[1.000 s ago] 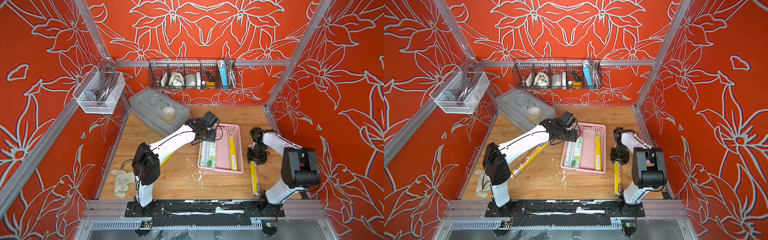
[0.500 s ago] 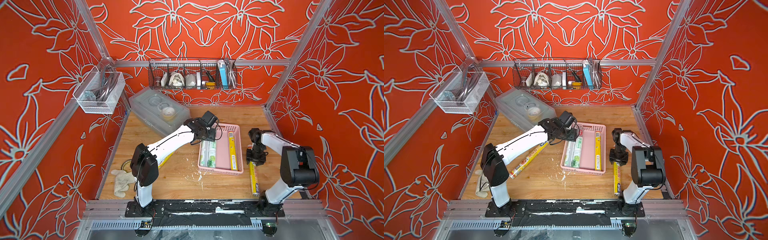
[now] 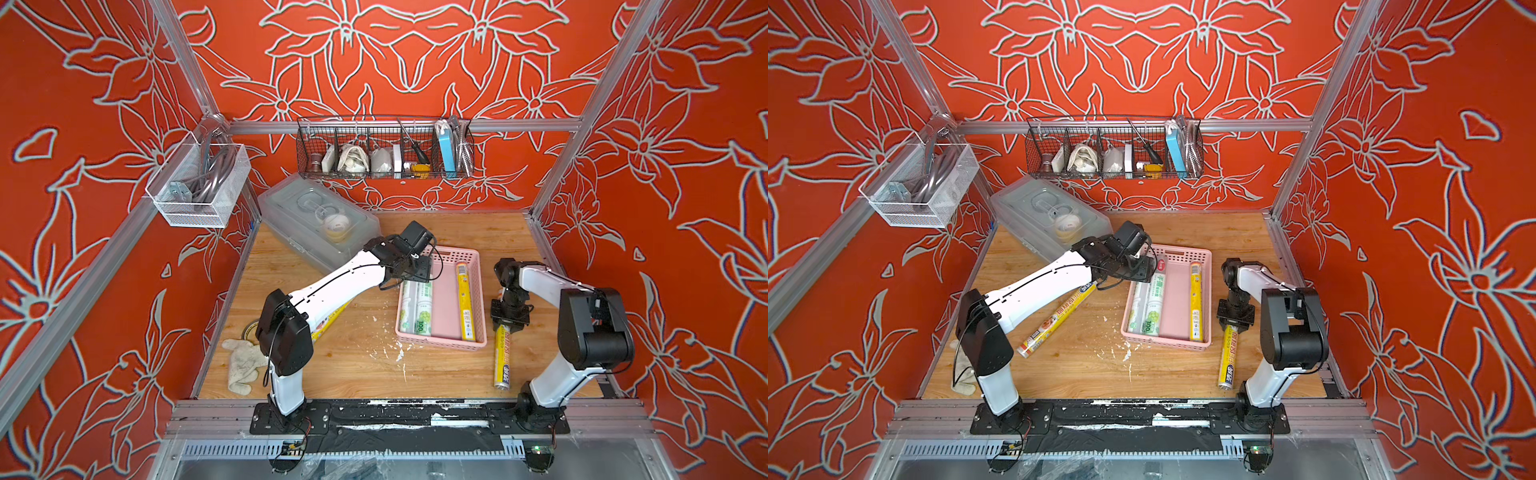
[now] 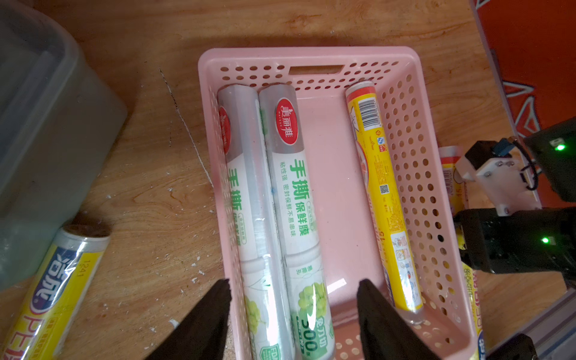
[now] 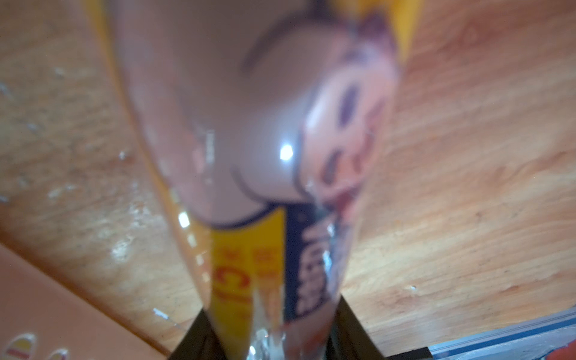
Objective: Put the plastic wrap into the basket
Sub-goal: Pick up the plastic wrap from the center of the board.
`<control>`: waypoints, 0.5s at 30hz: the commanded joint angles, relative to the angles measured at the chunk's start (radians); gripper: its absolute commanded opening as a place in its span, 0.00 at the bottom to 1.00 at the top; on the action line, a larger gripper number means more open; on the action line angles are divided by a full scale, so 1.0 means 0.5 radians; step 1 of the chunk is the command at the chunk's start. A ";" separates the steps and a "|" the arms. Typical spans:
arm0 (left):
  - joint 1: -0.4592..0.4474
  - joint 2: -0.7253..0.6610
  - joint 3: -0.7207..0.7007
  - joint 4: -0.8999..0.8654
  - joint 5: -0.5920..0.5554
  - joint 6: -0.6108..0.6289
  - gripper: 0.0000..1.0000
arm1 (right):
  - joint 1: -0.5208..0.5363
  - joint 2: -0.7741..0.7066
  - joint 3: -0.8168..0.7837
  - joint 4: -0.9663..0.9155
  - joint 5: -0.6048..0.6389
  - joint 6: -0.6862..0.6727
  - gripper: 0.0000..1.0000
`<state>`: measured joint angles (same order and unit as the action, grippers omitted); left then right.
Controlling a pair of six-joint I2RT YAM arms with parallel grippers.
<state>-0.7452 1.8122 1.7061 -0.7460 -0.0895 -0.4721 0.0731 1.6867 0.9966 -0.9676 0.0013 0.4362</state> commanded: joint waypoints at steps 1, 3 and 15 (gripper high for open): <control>0.010 -0.079 -0.004 -0.011 0.001 0.009 0.65 | 0.016 -0.093 0.071 -0.120 0.031 0.007 0.27; 0.015 -0.093 -0.008 -0.020 -0.002 0.009 0.65 | 0.014 -0.172 0.143 -0.238 0.069 0.010 0.27; 0.067 -0.252 -0.162 -0.011 -0.048 0.016 0.66 | 0.036 -0.457 0.875 -0.810 0.089 -0.016 0.25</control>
<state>-0.7204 1.7218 1.6398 -0.7460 -0.0967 -0.4713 0.0757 1.4666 1.3643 -1.2594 0.0479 0.4328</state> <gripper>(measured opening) 0.656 0.403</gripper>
